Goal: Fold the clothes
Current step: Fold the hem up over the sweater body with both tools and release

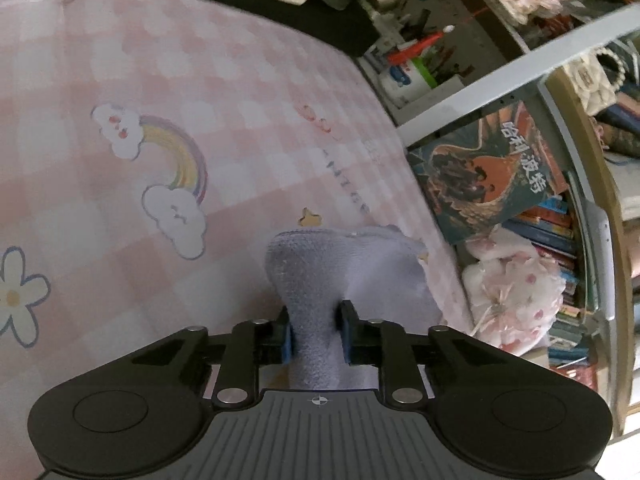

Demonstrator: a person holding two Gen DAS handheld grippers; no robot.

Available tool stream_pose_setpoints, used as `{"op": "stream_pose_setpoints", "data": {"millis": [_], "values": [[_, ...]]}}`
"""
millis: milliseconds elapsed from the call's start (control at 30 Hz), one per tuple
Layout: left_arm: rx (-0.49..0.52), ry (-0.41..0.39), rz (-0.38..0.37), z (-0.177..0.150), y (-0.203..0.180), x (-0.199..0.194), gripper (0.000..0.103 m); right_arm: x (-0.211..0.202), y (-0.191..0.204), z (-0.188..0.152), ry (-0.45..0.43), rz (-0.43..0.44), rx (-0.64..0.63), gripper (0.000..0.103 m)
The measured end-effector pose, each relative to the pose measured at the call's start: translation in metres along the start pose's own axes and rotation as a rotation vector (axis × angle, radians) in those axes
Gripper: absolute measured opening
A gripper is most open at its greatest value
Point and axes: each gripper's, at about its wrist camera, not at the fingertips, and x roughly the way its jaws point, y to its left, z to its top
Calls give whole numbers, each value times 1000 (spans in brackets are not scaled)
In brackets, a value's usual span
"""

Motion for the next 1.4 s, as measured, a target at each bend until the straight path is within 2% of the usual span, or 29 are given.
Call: {"op": "stream_pose_setpoints", "data": {"millis": [167,300,400,533,600,700,800,833,933,967,1067,1167,1267,1400], "values": [[150,-38,-82,-3,-41,-24,10,1,-9,3,14,48,7,14],[359,-74,-160,-19,-98,-47,9,2,-16,3,18,87,5,14],[622,-95,-208,-56,-154,-69,9,2,-19,3,21,108,-18,14],[1103,-35,-257,-149,-207,-88,12,4,-26,5,32,145,-30,14],[1283,44,-251,-197,-211,-85,17,4,-29,6,37,165,-33,14],[1418,190,-156,-257,-195,-61,21,6,-34,7,43,195,-39,14],[1533,183,-56,-293,-180,-49,30,7,-36,7,49,211,-46,15],[1566,175,-35,-303,-178,-48,39,7,-36,8,52,213,-51,15],[1554,190,-54,-308,-182,-50,56,8,-36,11,67,215,-66,15],[1534,200,-63,-307,-183,-50,58,8,-35,12,73,214,-71,15],[1410,227,-89,-293,-185,-51,59,8,-34,14,86,205,-88,17],[1274,259,-133,-276,-183,-60,60,3,-34,15,80,190,-106,28],[1180,295,-166,-260,-182,-76,64,-9,-42,14,50,215,-91,30],[1088,256,-209,-229,-177,-105,66,-36,-58,12,11,249,-57,33]]}}
